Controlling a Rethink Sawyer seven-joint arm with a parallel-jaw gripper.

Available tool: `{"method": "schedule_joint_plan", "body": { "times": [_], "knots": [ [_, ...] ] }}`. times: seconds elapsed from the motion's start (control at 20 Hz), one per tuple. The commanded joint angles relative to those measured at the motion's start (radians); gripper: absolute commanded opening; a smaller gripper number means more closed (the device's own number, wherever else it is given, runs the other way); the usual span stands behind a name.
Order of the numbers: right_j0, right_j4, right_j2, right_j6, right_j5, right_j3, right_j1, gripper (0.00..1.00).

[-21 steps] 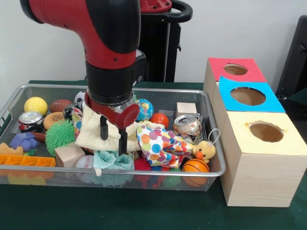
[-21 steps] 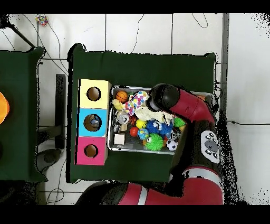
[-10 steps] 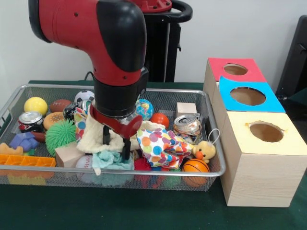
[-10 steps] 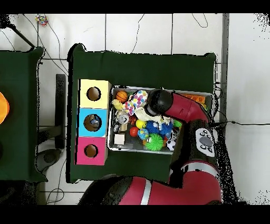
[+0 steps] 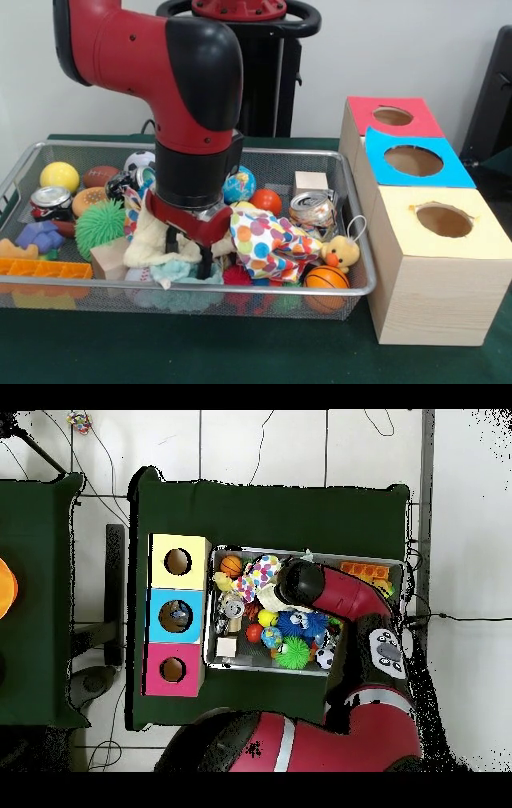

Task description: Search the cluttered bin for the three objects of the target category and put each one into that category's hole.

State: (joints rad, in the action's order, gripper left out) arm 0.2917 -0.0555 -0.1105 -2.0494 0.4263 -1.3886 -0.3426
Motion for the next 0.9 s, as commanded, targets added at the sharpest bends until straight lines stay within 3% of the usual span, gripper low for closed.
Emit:
{"method": "schedule_joint_plan", "body": {
  "times": [0.05, 0.25, 0.4, 0.45, 0.7, 0.9],
  "knots": [
    [0.012, -0.018, 0.033, -0.147, -0.107, 0.039, 0.009, 1.00],
    [0.031, -0.008, 0.034, -0.075, 0.062, 0.077, 0.029, 1.00],
    [0.047, 0.010, 0.044, -0.037, 0.081, 0.081, 0.035, 1.00],
    [0.050, 0.018, 0.045, -0.023, 0.090, 0.086, 0.036, 0.00],
    [0.045, 0.020, 0.039, -0.024, 0.119, 0.111, 0.035, 0.00],
    [0.021, 0.000, 0.007, -0.082, 0.150, 0.132, 0.032, 0.00]
  ]
}}
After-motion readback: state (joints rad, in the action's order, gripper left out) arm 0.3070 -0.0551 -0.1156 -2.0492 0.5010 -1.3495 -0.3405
